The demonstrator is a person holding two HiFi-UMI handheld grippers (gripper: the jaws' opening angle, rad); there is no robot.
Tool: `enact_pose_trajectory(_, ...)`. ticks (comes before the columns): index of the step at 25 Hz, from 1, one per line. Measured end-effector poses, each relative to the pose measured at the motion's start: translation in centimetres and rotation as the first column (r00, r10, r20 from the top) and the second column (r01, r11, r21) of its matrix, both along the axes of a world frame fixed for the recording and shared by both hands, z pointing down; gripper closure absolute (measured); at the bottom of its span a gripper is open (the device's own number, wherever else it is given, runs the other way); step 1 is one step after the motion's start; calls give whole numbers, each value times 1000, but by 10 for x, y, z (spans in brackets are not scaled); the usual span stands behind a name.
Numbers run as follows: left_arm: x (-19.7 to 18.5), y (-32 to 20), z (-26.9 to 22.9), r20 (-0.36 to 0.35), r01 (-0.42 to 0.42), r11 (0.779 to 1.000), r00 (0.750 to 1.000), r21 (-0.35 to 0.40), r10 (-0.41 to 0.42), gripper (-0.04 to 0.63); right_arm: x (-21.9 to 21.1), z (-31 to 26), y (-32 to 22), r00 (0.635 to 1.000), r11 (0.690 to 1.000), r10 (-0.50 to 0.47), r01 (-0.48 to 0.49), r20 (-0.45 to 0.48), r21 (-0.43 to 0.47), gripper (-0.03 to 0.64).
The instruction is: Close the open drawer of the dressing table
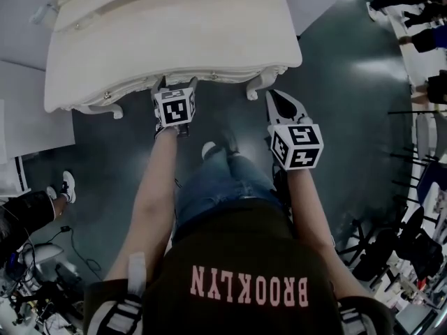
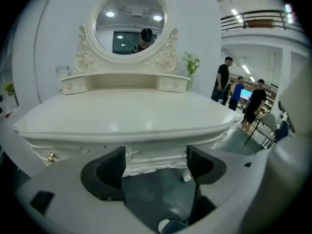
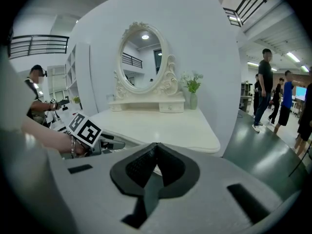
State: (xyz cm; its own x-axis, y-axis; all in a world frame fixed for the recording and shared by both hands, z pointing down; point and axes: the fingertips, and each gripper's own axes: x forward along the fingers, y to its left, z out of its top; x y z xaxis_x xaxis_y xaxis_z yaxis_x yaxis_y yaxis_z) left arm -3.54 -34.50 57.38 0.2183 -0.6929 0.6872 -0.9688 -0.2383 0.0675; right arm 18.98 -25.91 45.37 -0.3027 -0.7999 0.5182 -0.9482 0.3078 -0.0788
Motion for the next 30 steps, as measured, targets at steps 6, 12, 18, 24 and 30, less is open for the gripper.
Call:
enact_pose_trajectory(6,2,21,-33,-25,36,999,999,16,-36,224,11,-26,9,1000,1000,-14,14,-12,24,620)
enact_pose_trajectory(12,-1,37,-65,-25,42,997,999,62,-40,224,14,-47,5,1000,997,-22,23,-7,68,620)
enact_pose_trajectory(18,0,46,-103,-52,49,990,998,133,-43,224,8,-66,-2,999,992,-40,40,-3,119,620)
enact_pose_trajectory(24,12,54,-138,-35,18,975,999,223,-10,224,16,-93,-6,999,983,-45,41,21,182,620)
enact_pose_trajectory(30,19,48,-193,-28,-2,938,1000,346,12,225,16,-129,-14,996,965,-68,50,63,256,620)
